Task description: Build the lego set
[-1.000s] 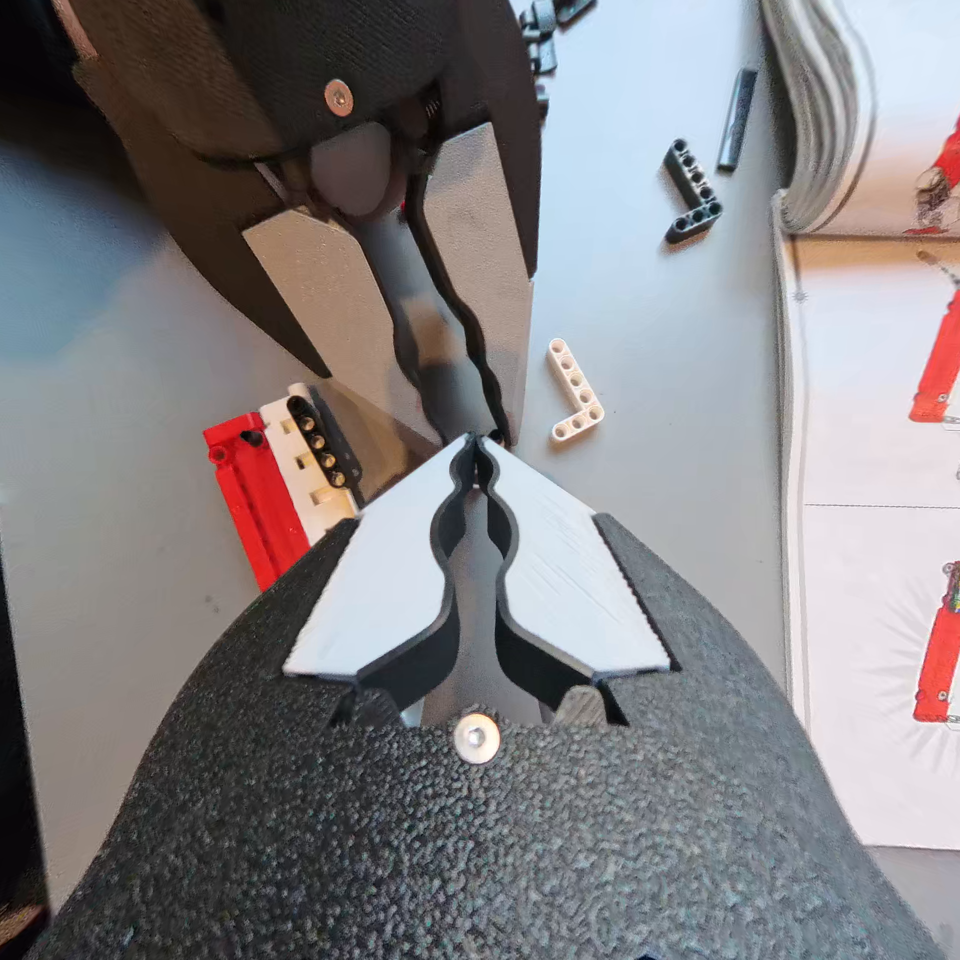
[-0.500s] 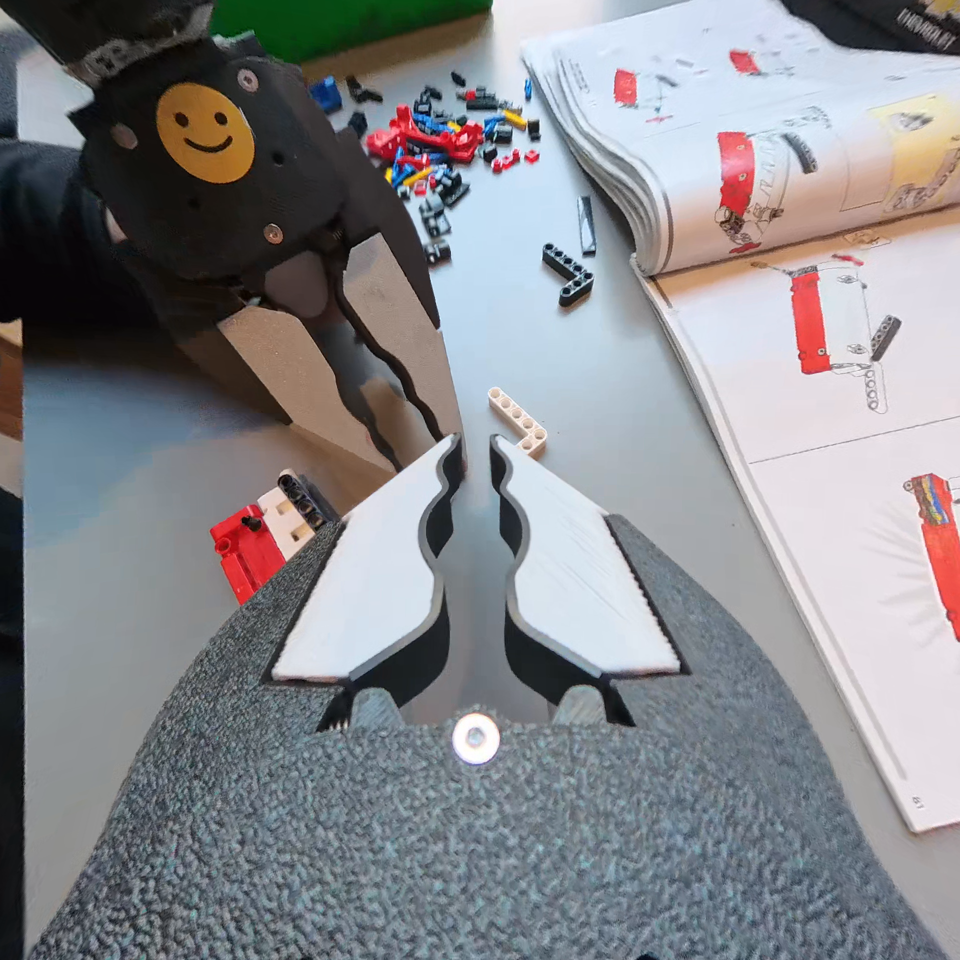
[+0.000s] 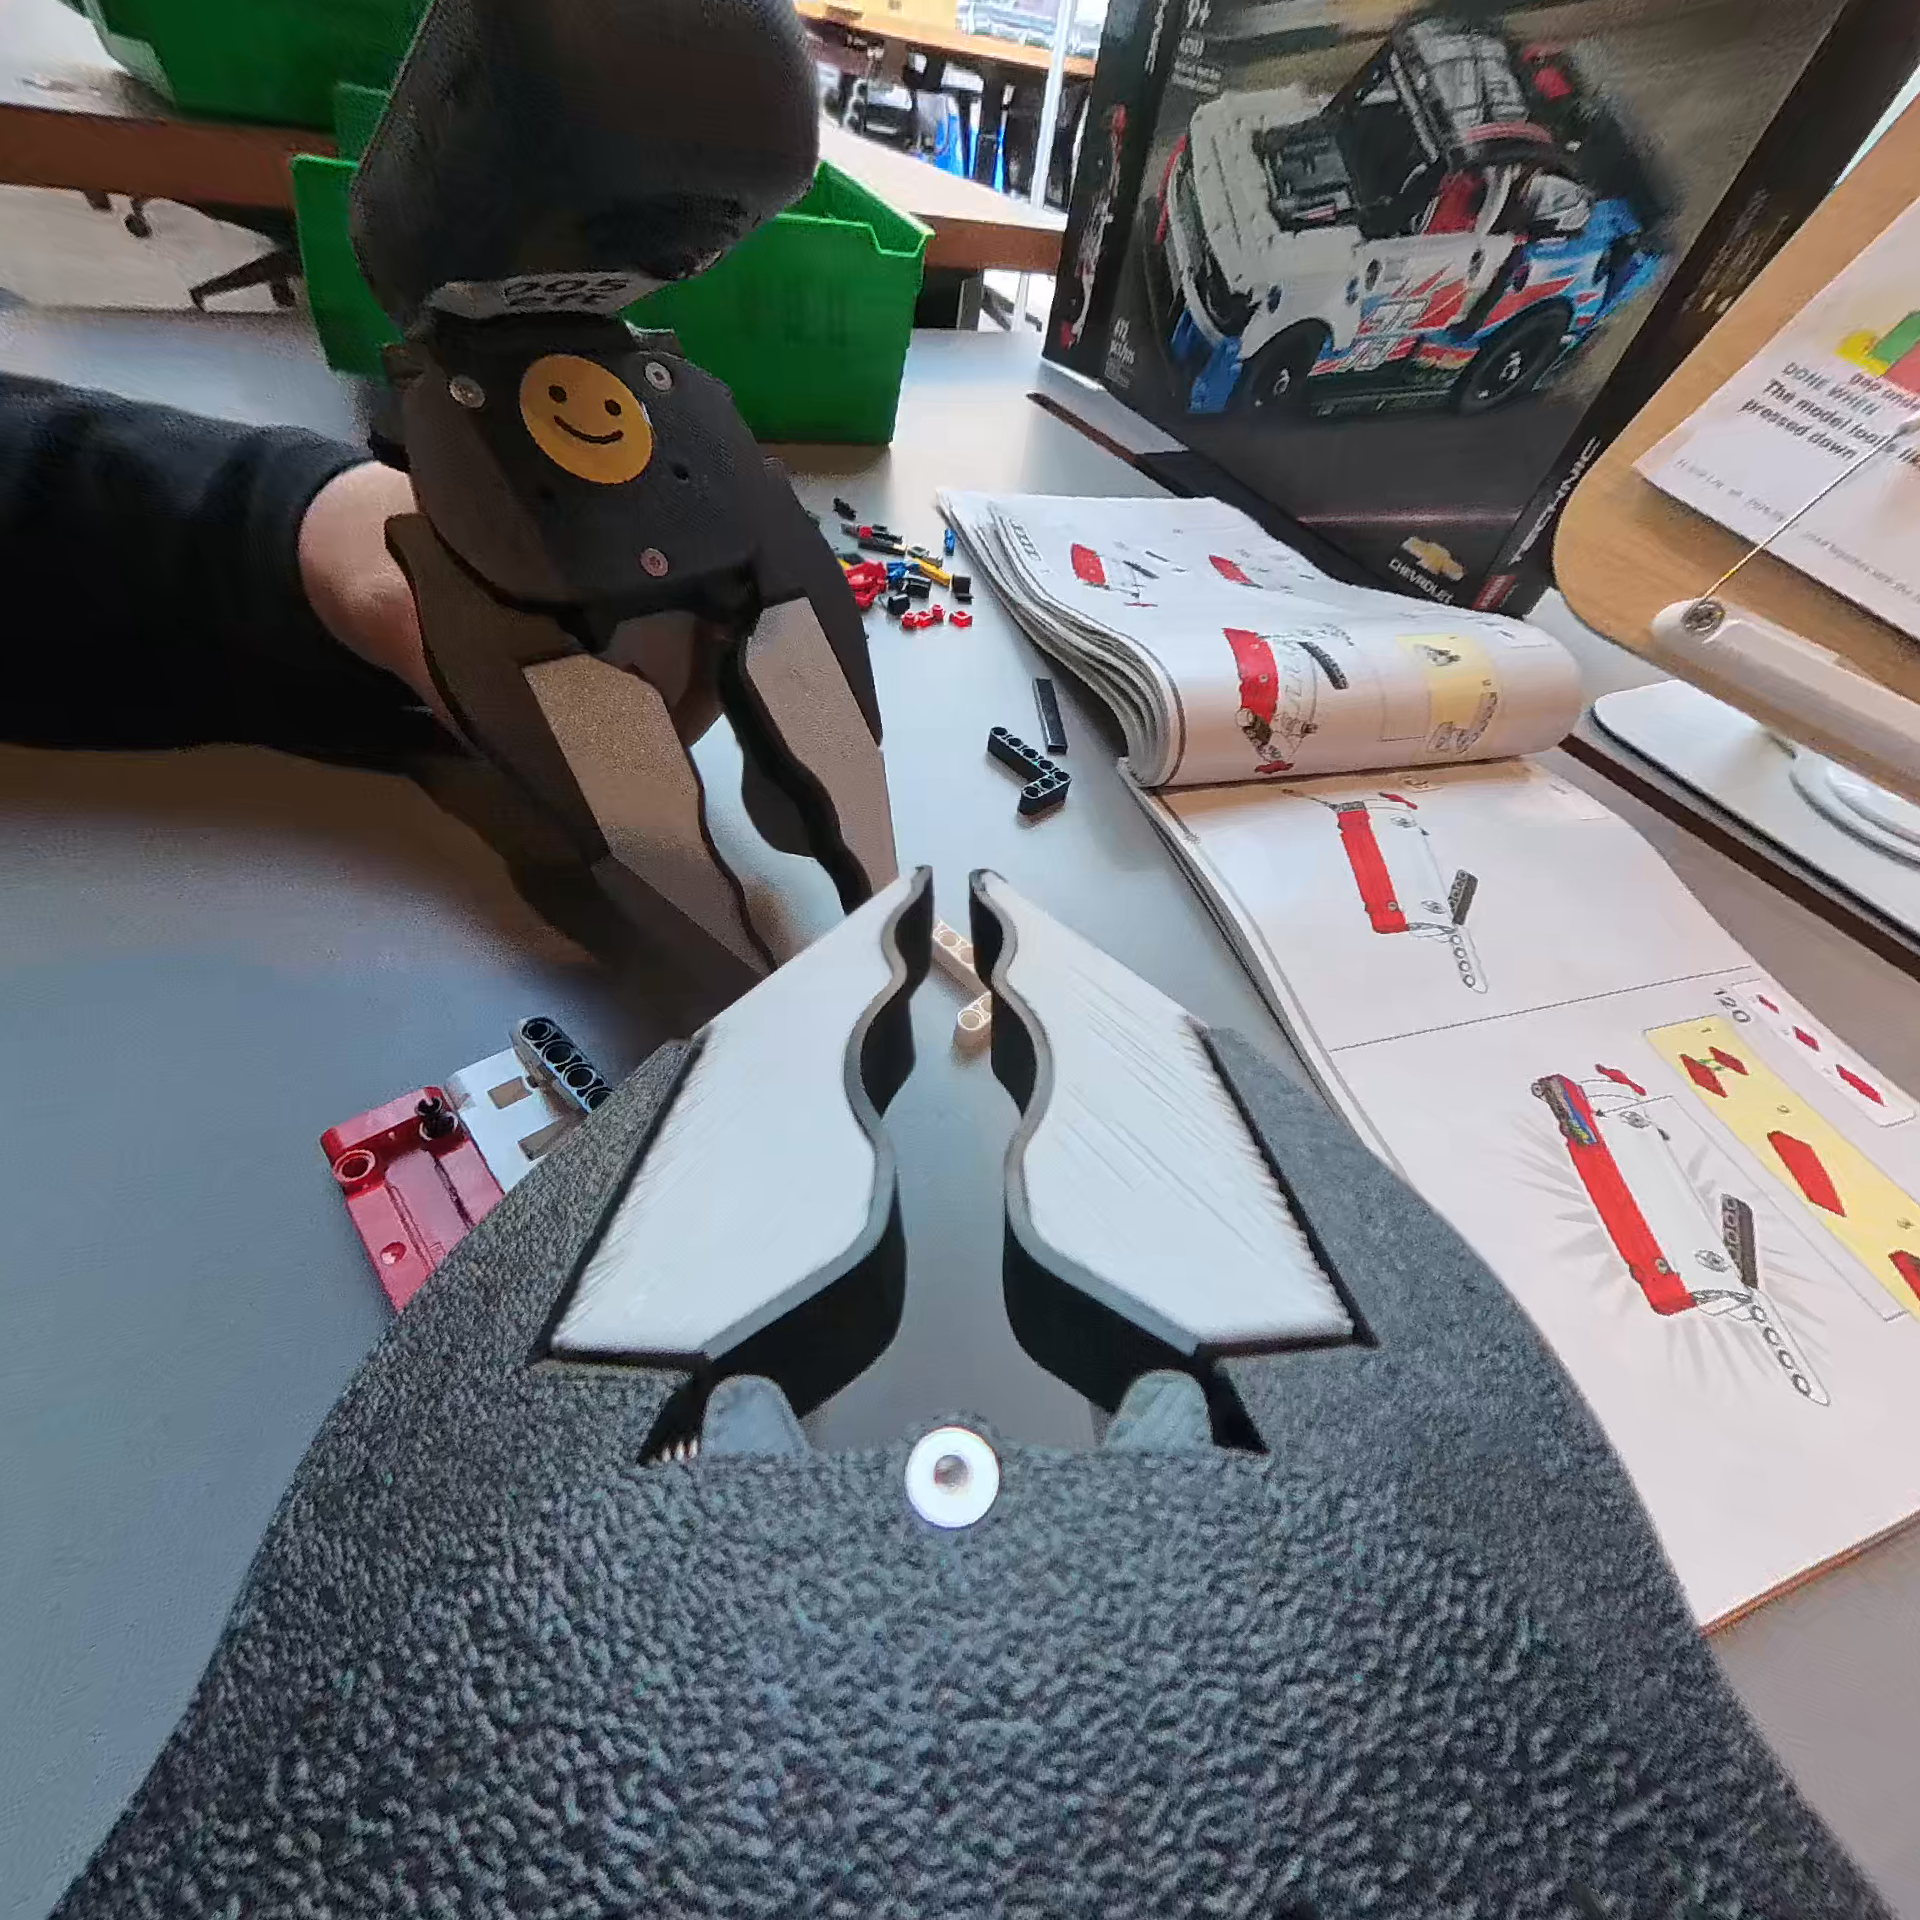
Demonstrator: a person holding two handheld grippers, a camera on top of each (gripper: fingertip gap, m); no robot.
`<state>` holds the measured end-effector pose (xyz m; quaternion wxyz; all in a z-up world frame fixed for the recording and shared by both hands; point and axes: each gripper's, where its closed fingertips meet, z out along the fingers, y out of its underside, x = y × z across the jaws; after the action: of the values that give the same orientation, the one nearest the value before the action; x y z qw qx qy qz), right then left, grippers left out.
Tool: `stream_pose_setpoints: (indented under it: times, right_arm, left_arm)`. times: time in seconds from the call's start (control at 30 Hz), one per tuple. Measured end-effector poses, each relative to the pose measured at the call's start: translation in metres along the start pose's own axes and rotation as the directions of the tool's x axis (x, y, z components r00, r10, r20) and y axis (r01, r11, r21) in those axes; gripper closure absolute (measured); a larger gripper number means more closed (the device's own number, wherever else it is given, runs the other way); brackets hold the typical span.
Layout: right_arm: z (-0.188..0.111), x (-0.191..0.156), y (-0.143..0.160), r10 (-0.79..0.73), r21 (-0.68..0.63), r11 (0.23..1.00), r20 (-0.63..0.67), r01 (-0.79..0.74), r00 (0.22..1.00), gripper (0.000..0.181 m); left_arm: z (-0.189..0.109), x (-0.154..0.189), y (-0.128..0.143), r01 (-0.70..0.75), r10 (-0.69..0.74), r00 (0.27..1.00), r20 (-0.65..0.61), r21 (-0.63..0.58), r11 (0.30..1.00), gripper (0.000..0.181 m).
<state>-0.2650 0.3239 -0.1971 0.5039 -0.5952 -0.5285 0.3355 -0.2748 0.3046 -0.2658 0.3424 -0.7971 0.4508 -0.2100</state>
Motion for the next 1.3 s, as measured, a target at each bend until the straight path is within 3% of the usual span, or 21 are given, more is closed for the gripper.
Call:
stream_pose_setpoints:
  times: [0.17,0.33,0.5,0.6,0.73,0.97,1.3]
  right_arm:
    - [-0.006,-0.001,-0.002,0.080,0.015,0.997,0.034,-0.081,0.996,0.174]
    - [-0.016,0.009,-0.012,0.215,0.065,0.974,0.028,-0.217,0.976,0.174]
    - [-0.030,0.040,-0.020,0.306,0.159,0.943,-0.067,-0.293,0.950,0.177]
    - [-0.039,0.058,-0.024,0.348,0.235,0.921,-0.139,-0.311,0.927,0.181]
    - [-0.046,0.077,-0.024,0.386,0.275,0.906,-0.226,-0.322,0.894,0.181]
    - [-0.043,0.072,-0.023,0.378,0.274,0.908,-0.212,-0.316,0.901,0.176]
    - [-0.045,0.074,-0.024,0.391,0.275,0.903,-0.206,-0.330,0.897,0.174]
  left_arm:
    - [-0.014,0.009,-0.007,0.085,-0.085,0.995,-0.051,0.015,0.996,0.148]
    - [-0.017,0.006,-0.003,0.078,-0.078,0.997,0.002,-0.051,0.996,0.150]
    - [-0.023,-0.004,-0.001,0.148,-0.145,0.987,0.074,-0.038,0.988,0.152]
    - [-0.030,-0.026,0.005,0.282,-0.269,0.945,0.187,-0.046,0.958,0.158]
    - [-0.041,-0.039,0.006,0.399,-0.389,0.892,0.230,0.001,0.917,0.159]
    - [-0.030,-0.042,-0.005,0.374,-0.361,0.898,0.252,-0.006,0.927,0.161]
    - [-0.022,-0.044,0.000,0.403,-0.379,0.887,0.263,-0.044,0.914,0.162]
